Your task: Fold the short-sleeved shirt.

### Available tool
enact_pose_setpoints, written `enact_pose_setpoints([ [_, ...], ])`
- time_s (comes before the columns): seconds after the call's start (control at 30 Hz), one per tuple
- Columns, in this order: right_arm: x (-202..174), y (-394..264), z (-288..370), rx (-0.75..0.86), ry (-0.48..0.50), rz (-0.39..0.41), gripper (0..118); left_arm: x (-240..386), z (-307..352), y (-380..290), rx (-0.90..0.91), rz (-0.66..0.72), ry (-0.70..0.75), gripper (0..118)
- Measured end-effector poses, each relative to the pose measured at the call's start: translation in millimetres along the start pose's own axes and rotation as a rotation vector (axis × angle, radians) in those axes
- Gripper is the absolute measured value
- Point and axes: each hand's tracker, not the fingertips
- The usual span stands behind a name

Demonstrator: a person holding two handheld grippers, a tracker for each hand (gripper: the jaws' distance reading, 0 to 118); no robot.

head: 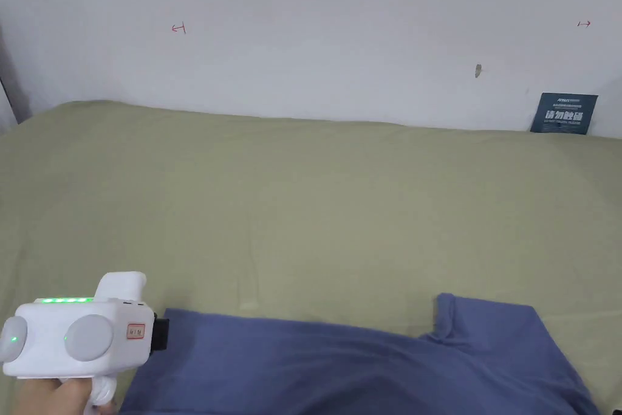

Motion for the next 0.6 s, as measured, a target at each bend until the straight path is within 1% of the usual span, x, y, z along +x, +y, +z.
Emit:
enact_pose_setpoints([
  [0.07, 1.3, 5.5, -14.2, -0.01, -0.005, 0.004, 0, 0.7, -29.3, 14.9, -0.029, -0.025, 0.02, 41],
  [0.1, 1.9, 7.5, -20.2, -0.017, -0.007, 0.011, 0, 3.1, -41.0, 20.3, -0.043, -0.029, 0.022, 51],
  [0.13, 1.0, 10.0, -26.7, -0.025, -0.014, 0.018, 0, 2.6, -54.4, 25.4, -0.095, -0.046, 0.018, 51],
  [0.17, 1.8, 11.7, -32.4, -0.033, -0.015, 0.026, 0, 2.1, -66.0, 28.8, -0.127, -0.043, 0.055, 88],
  [0.2, 2.4, 12.8, -36.5, -0.037, -0.016, 0.031, 0, 2.6, -71.6, 26.7, -0.12, -0.037, 0.065, 104],
  [0.23, 2.8, 13.6, -40.0, -0.036, -0.017, 0.032, 0, 4.3, -79.2, 28.0, -0.125, -0.048, 0.054, 106],
  [0.3, 3.8, 15.7, -46.0, -0.047, -0.011, 0.035, 0, 6.1, -89.4, 24.6, -0.146, -0.062, 0.085, 106],
  [0.4, 6.2, 17.8, -50.6, -0.057, -0.009, 0.027, 0, 9.3, -85.9, 19.6, -0.146, -0.076, 0.085, 103],
  [0.43, 7.9, 19.8, -52.9, -0.064, -0.008, 0.024, 0, 9.1, -82.2, 20.9, -0.15, -0.074, 0.087, 99],
  [0.47, 9.6, 21.7, -54.9, -0.068, -0.008, 0.022, 0, 9.1, -77.5, 20.6, -0.144, -0.074, 0.084, 81],
  [0.5, 10.9, 23.9, -57.3, -0.066, -0.017, 0.019, 0, 15.6, -68.5, 19.4, -0.114, -0.079, 0.072, 55],
  [0.53, 12.9, 26.7, -59.9, -0.069, -0.021, 0.017, 0, 21.1, -65.8, 17.9, -0.112, -0.095, 0.042, 21],
  [0.57, 15.8, 30.5, -63.7, -0.076, -0.022, 0.011, 0, 24.0, -63.7, 15.5, -0.114, -0.1, 0.041, 4],
  [0.6, 18.4, 34.0, -68.5, -0.083, -0.021, 0.007, 0, 29.3, -62.1, 13.0, -0.122, -0.128, 0.046, 4],
])
